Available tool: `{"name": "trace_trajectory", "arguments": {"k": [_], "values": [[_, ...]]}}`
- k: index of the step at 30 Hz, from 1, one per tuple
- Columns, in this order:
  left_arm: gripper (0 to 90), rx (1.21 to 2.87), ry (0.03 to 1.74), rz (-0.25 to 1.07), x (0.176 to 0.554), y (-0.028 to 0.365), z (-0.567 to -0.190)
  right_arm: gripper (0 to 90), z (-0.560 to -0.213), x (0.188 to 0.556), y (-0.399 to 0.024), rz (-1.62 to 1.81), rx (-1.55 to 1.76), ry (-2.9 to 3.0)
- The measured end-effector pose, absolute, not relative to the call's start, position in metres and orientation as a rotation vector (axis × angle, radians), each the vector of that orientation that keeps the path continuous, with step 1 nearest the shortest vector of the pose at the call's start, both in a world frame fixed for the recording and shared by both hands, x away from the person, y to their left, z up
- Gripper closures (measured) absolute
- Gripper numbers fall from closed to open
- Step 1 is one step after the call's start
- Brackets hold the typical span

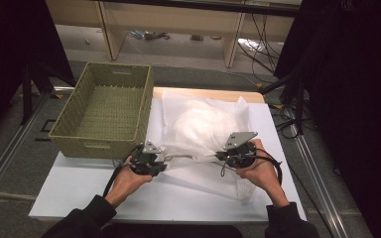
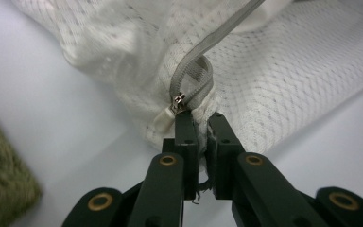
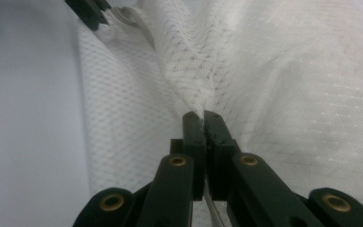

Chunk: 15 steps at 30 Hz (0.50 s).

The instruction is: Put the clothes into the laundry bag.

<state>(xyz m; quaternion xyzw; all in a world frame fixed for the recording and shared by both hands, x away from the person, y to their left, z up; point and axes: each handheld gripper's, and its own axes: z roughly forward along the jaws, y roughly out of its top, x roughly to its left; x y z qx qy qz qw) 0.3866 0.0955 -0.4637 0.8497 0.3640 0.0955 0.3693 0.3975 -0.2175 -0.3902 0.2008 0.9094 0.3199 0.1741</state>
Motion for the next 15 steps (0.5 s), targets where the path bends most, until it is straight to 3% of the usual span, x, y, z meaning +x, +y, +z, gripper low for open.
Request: {"name": "trace_trajectory", "arguments": {"k": [6, 15], "values": [[84.0, 2.151, 0.908, 0.137, 0.366, 0.103, -0.463, 89.8, -0.394, 0.395, -0.214, 0.883, 0.536, 2.598], [84.4, 2.205, 0.856, 0.141, 0.345, 0.117, -0.465, 89.8, -0.414, 0.389, -0.215, 0.801, 0.562, 2.665]]}}
